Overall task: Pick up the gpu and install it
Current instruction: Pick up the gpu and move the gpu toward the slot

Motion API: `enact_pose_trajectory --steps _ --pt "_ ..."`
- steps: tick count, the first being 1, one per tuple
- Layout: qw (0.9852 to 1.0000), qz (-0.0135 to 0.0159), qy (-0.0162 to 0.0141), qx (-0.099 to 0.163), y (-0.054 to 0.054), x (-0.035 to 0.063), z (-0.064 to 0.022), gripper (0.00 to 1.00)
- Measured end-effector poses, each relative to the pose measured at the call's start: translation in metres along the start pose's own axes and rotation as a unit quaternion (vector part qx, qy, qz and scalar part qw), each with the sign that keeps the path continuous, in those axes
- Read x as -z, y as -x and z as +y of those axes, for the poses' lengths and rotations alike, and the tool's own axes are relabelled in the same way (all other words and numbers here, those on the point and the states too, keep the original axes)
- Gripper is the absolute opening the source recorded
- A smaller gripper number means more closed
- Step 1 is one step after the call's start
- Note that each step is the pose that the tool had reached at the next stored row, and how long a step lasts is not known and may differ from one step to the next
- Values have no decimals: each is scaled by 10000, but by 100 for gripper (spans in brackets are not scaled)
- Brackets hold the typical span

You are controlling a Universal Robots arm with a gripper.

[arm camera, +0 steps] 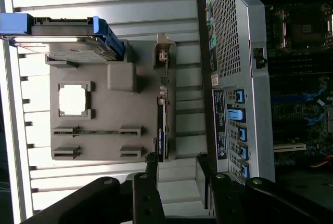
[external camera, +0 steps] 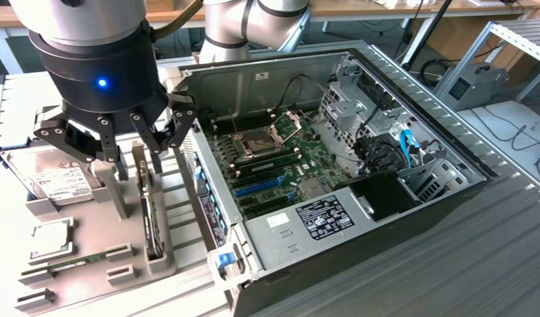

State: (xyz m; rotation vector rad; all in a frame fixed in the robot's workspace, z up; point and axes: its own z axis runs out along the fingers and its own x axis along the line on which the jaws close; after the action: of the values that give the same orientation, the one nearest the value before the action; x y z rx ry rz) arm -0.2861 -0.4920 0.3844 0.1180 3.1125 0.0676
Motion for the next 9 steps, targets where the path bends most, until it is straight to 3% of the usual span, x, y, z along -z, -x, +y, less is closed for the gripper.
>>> enact_pose_trajectory --steps 9 --pt "10000 0 0 0 0 -13 -1 42"
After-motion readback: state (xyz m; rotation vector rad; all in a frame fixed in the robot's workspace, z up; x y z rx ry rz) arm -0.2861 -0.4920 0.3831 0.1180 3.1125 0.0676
